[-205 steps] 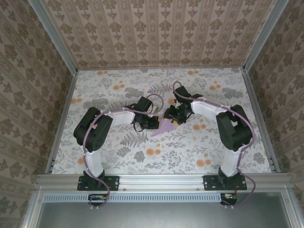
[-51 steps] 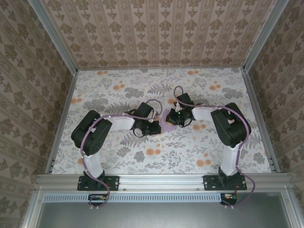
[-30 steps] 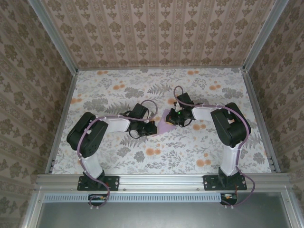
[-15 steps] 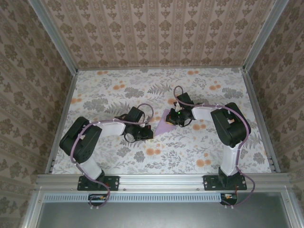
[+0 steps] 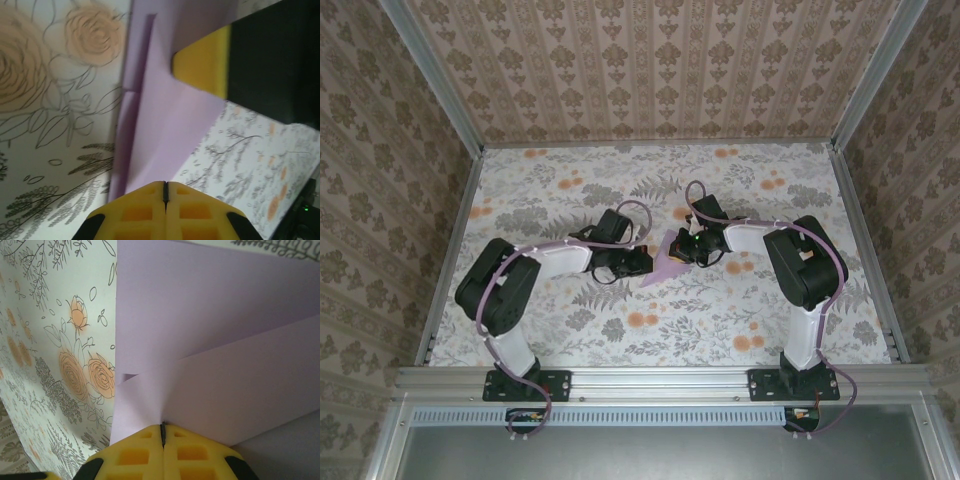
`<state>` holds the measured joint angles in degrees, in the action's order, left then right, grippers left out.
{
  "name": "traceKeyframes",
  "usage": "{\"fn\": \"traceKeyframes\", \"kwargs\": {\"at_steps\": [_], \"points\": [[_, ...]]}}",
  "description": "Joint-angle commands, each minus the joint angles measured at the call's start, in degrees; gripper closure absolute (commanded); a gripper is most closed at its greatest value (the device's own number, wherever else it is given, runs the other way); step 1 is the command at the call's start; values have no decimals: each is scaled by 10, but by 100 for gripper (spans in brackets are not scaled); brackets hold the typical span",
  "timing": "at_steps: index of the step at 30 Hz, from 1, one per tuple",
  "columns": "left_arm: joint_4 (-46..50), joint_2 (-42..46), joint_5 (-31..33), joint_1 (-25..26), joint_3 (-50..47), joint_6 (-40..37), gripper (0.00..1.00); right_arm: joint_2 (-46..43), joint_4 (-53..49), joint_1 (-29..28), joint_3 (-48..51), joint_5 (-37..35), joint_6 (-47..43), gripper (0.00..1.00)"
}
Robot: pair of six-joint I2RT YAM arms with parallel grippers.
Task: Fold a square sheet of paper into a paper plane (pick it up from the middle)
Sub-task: Fourth fold the wing at the center of the table.
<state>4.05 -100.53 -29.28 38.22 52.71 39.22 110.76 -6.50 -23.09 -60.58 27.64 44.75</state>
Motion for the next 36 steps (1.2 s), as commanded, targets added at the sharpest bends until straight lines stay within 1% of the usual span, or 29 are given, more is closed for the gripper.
{"fn": "traceKeyframes", "kwargs": {"at_steps": [1, 5, 10, 15, 17, 21, 28, 32, 36], "points": [[24, -13, 18, 4, -1, -8, 100, 46, -87, 4, 20, -67, -11, 100], [30, -28, 12, 4, -9, -12, 100, 41, -80, 4, 17, -50, -13, 100], [47, -33, 32, 3, -22, -17, 100, 14, -70, 4, 1, -22, -32, 100], [57, -36, 38, 3, -31, -19, 100, -31, -4, 2, -19, 53, -83, 100], [58, -37, 39, 3, -32, -19, 100, -39, 1, -4, -26, 68, -103, 100], [59, -37, 42, 3, -32, -17, 100, -48, 9, -24, -13, 74, -122, 100], [61, -37, 45, 3, -33, -15, 100, -25, 41, -49, 13, 84, -102, 100], [61, -34, 47, 3, -33, -14, 100, -8, 35, -55, 3, 89, -102, 100], [60, -31, 48, 3, -33, -12, 100, 6, 19, -55, -3, 78, -108, 100]]}}
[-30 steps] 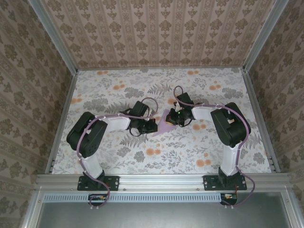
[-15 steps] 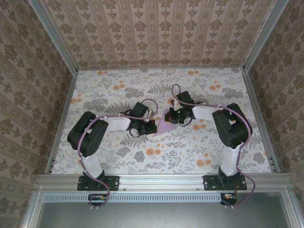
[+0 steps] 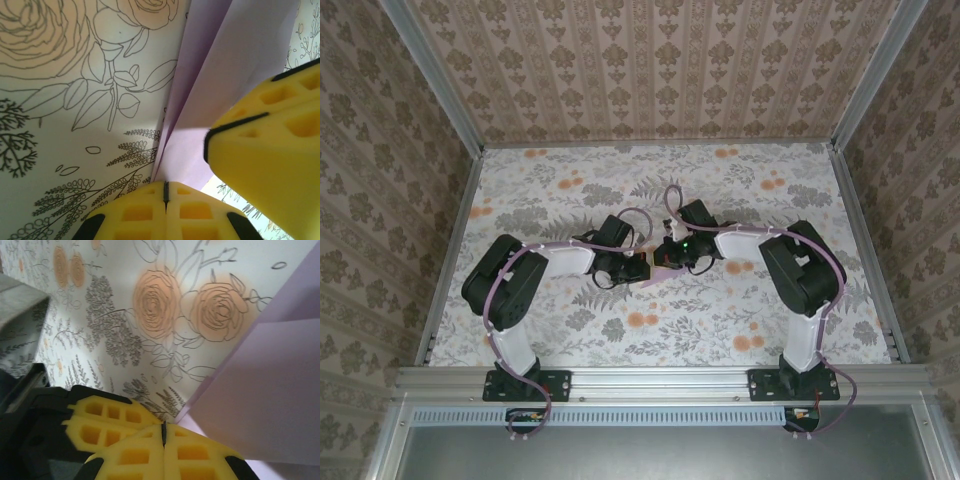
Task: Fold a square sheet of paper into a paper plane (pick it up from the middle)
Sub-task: Fourth fold the wing at the center of the table.
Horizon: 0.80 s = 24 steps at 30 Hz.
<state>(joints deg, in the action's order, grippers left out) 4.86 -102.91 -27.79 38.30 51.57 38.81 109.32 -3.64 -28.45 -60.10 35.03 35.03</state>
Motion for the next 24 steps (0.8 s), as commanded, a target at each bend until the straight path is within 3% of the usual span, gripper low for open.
{"fn": "traceKeyframes", "kwargs": {"at_steps": [1, 7, 12, 18, 21, 24], "points": [[53, -6, 34, 1, -22, -8, 100, 23, -15, 0, -8, 2, -13, 100], [49, 2, 31, 1, -21, -4, 100, 35, -5, 1, -5, 2, -10, 100], [-1, 24, -6, -1, -21, 3, 100, 49, 2, 2, -6, 8, -3, 100], [-43, 27, -34, -2, -23, 15, 88, 50, 2, 3, -6, 12, -3, 100], [-34, 10, -30, -2, -24, 14, 90, 50, 4, 4, -6, 14, -2, 100], [-13, -1, -17, -2, -25, 13, 98, 46, 5, 7, -6, 18, -2, 100]]}}
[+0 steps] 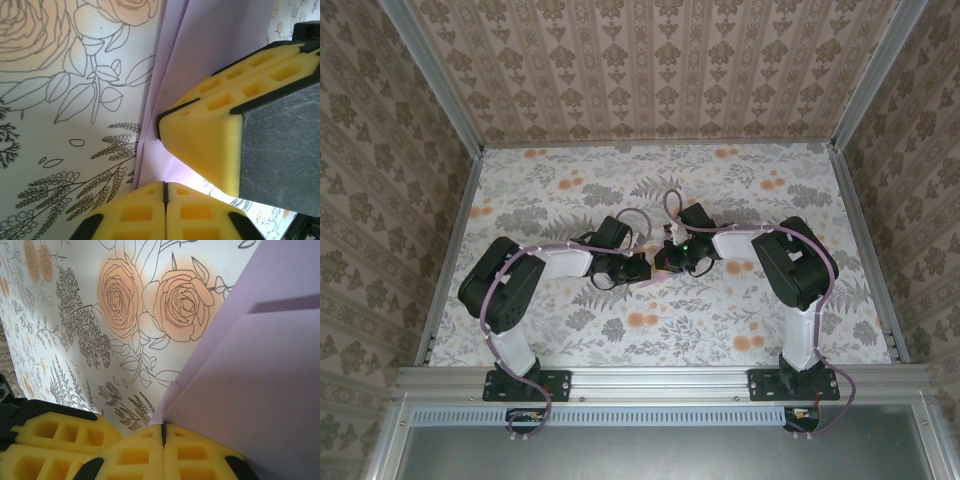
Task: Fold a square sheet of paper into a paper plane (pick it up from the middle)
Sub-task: Fourth fold the wing at the center of the table.
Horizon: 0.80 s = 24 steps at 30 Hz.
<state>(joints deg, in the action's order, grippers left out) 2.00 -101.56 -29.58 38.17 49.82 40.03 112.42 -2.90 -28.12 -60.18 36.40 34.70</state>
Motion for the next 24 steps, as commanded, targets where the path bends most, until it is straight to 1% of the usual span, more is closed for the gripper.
{"fn": "traceKeyframes", "kwargs": {"at_steps": [1, 7, 11, 15, 17, 24], "points": [[24, -17, 8, -1, -9, 0, 100, 10, -2, 4, -5, 6, 1, 100], [61, -18, 37, -1, -19, -7, 100, -21, 3, 2, 6, 6, -8, 100], [69, -18, 42, -2, -20, -4, 100, -2, 4, -4, 6, 11, -4, 100], [80, -17, 45, -3, -22, -3, 100, 20, -11, 1, -9, -2, -6, 100], [81, -15, 45, -5, -28, 2, 100, 26, -15, 13, -14, -7, -10, 100], [68, -15, 35, -14, -58, 14, 100, 46, -19, 91, -37, -20, -14, 100]]}}
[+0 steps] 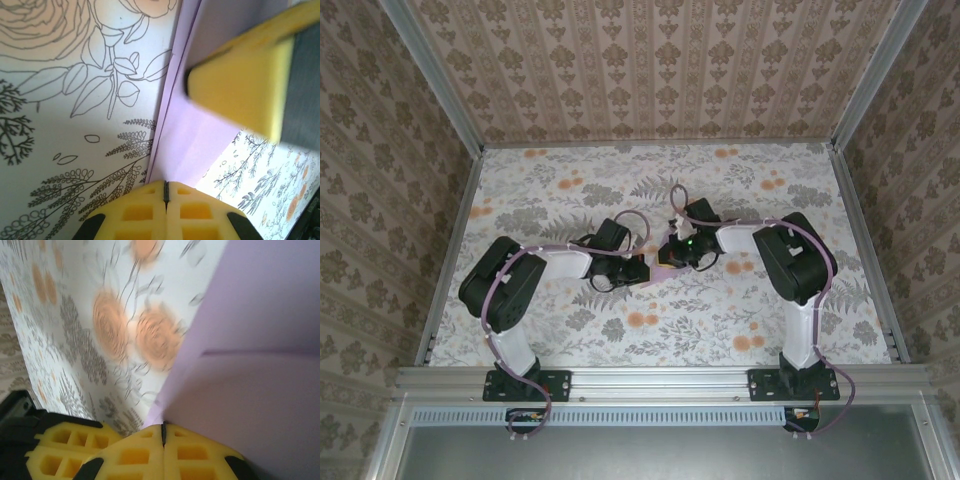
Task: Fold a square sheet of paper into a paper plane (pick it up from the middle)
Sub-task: Fourth fold the wing at the center of the table.
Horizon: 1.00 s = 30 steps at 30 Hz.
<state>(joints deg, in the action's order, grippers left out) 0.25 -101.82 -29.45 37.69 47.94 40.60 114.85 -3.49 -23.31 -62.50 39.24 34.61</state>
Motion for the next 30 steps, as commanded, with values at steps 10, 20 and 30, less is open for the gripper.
{"fn": "traceKeyframes", "kwargs": {"at_steps": [10, 20, 30], "points": [[63, -14, 20, -13, -34, 7, 100, 3, 29, 128, -24, -110, 30, 100], [63, -15, 20, -13, -26, 6, 100, -130, 50, 64, 54, -129, 23, 100], [71, -18, 27, -14, -20, 6, 100, -121, 41, -59, 71, -160, 43, 100]]}}
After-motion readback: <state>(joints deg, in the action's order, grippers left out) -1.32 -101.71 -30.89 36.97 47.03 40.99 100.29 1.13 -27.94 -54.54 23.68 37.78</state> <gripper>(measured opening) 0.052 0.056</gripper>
